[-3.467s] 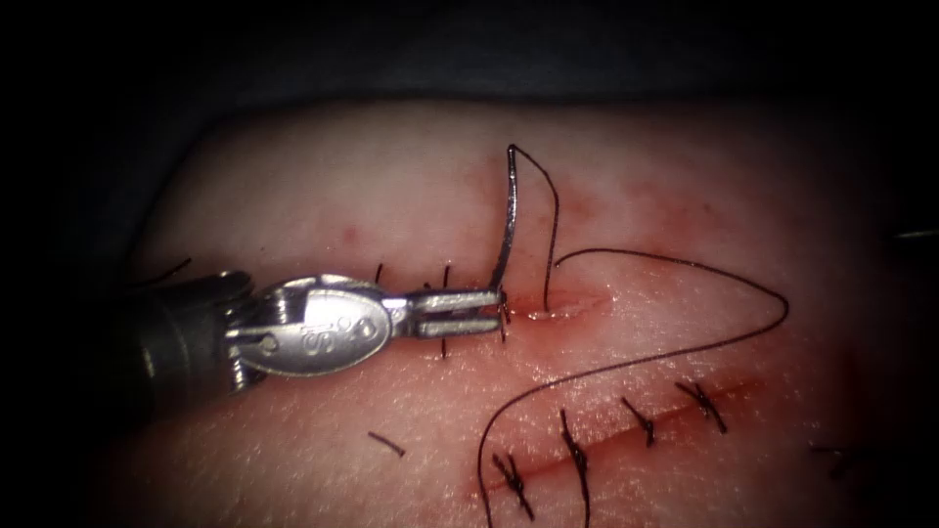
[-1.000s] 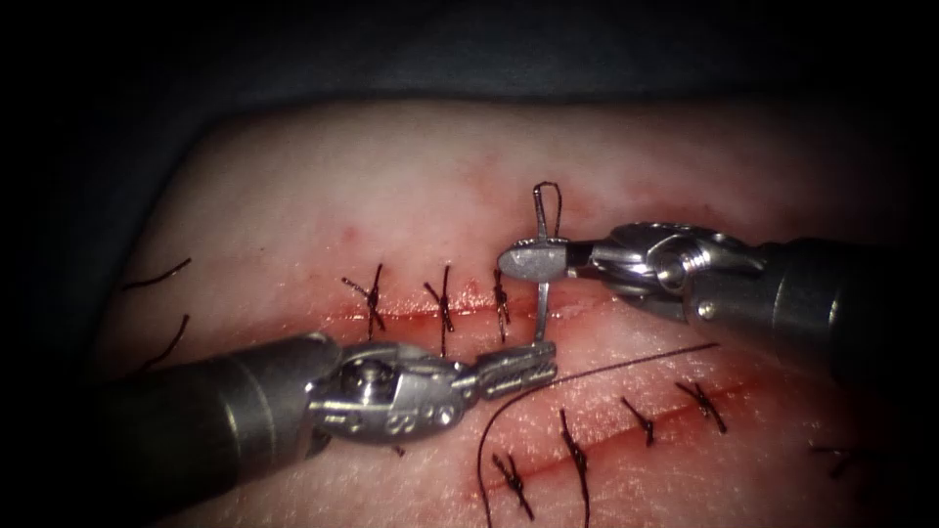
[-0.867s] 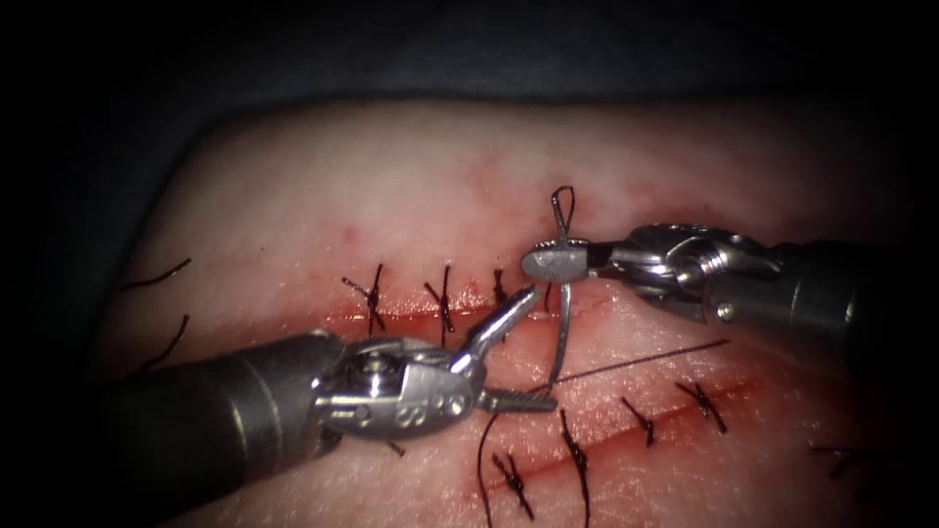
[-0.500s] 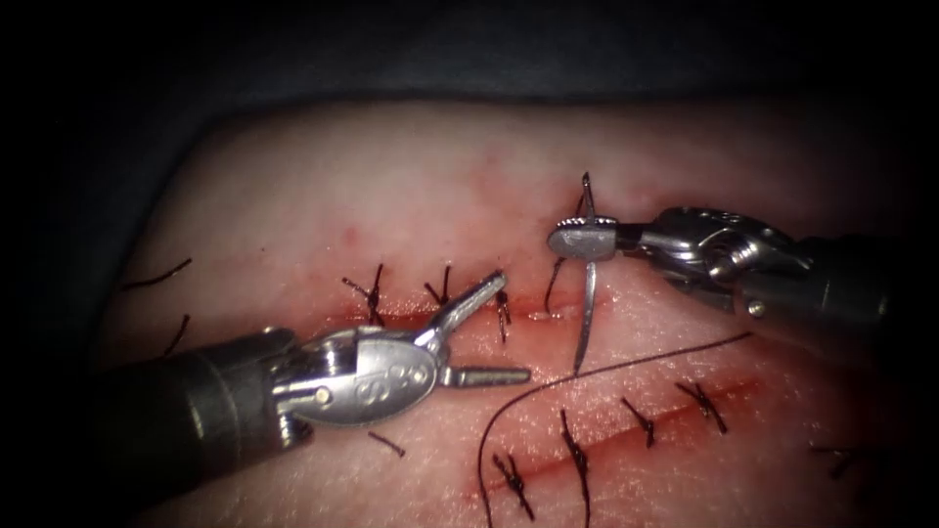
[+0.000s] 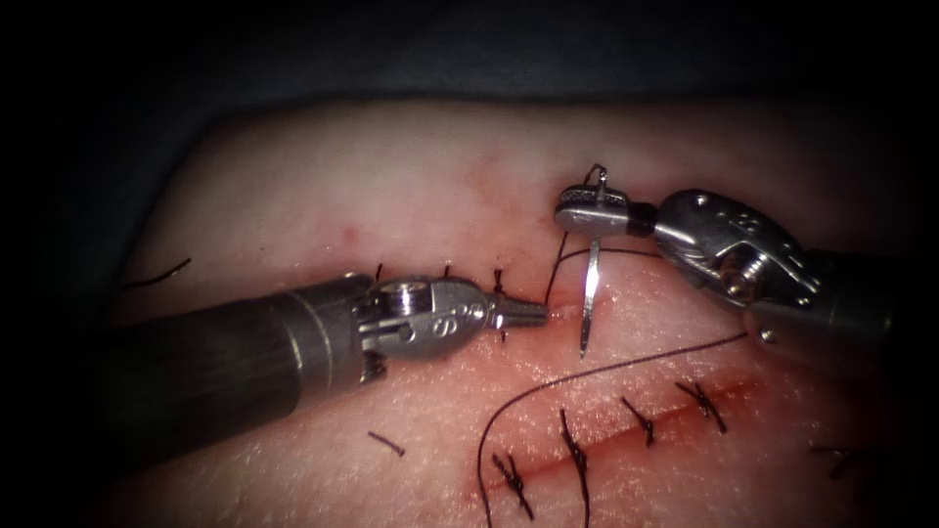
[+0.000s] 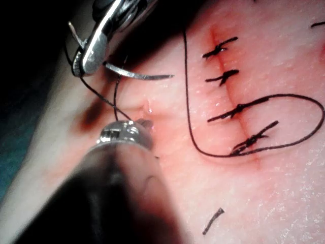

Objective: Wound Closure
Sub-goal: Place left tool into wound

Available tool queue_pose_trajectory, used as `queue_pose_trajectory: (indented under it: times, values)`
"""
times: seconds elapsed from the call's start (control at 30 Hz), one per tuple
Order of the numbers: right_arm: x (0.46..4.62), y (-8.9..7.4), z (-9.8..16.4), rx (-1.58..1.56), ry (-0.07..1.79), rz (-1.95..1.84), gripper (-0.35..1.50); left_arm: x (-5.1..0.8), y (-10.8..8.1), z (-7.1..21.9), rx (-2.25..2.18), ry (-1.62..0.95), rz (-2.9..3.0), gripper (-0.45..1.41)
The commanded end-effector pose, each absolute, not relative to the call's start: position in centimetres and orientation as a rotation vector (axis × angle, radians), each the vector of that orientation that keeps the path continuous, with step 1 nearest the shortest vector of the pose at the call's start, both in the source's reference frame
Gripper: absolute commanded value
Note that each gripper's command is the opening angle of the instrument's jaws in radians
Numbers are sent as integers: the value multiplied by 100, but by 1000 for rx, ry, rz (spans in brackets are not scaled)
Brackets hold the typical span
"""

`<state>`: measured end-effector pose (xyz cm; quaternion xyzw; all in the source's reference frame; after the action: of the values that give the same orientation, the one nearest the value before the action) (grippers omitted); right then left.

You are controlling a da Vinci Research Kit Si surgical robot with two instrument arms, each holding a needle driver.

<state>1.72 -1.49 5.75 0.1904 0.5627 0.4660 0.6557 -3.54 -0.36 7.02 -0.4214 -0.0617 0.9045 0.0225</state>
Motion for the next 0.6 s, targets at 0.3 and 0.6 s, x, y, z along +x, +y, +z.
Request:
queue_pose_trajectory:
  times: [0.3,0.6]
  values:
    - [183,-146,577,354,1316,936,-35,-375,-37,733,-1028,-284,3005,-45]
    - [185,-151,579,283,1352,820,-35,-378,-21,757,-878,-311,3065,-45]
